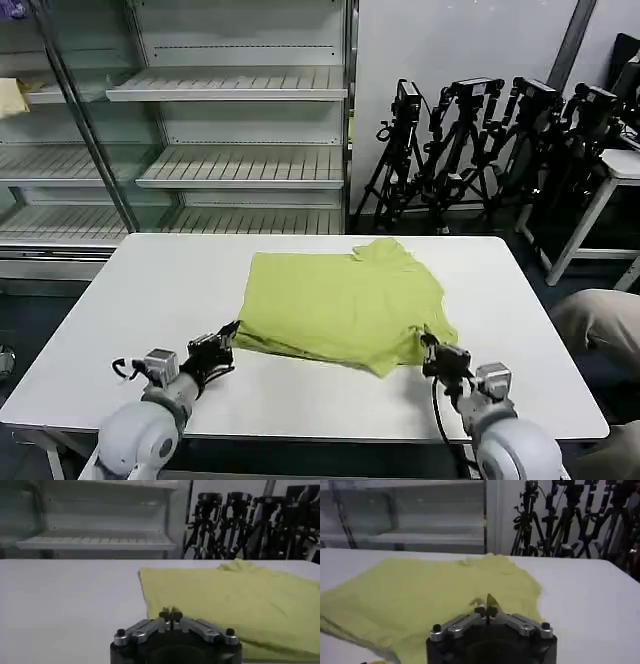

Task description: Fold and organize the clothes.

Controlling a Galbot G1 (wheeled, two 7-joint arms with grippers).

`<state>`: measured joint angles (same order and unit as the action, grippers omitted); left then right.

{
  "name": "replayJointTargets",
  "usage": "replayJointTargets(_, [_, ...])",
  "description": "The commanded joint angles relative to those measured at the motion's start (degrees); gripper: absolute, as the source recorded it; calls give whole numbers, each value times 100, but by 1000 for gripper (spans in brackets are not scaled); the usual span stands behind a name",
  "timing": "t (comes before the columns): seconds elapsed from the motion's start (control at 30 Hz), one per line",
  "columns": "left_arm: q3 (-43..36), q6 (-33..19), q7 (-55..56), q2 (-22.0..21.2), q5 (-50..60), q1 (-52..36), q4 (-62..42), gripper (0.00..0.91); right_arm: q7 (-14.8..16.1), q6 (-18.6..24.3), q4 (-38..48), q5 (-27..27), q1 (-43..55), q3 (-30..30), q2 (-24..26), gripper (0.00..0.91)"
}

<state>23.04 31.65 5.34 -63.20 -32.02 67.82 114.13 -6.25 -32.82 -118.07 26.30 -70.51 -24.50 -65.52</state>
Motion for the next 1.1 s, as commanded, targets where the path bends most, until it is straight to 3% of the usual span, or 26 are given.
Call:
replayJointTargets(0.03, [-170,-16,-7,-11,-41,-573,-464,10,29,-33,849,11,919,123,4,0])
replayJointTargets(0.33, [-279,-55,-37,-105,-26,-881,-918,10,80,-30,1161,-127,1124,183,-41,0])
replayJointTargets(0.37, [-285,-57,-36,-113,-26,-898,-943,20,85,-29,1172,-136,1126,185,-44,30])
replayJointTargets(0.4, [-305,-60,-38,-121,-19,-942,-978,625,100,-29,1204,-144,1133,198,-54,907])
replayJointTargets(0.43, [-313,-62,-37,-120,-17,-958,-991,625,111,-29,1232,-156,1145,209,-63,907])
replayJointTargets(0.47, [-323,-61,-42,-125,-9,-985,-1017,907,130,-28,1250,-178,1154,227,-82,907])
replayJointTargets(0.67, [-388,-100,-29,-63,351,-929,-967,907,212,-25,1337,-323,1135,253,-150,907])
replayJointTargets(1.1, [-83,148,10,388,49,88,16,907,261,-31,51,-253,-438,-479,366,907])
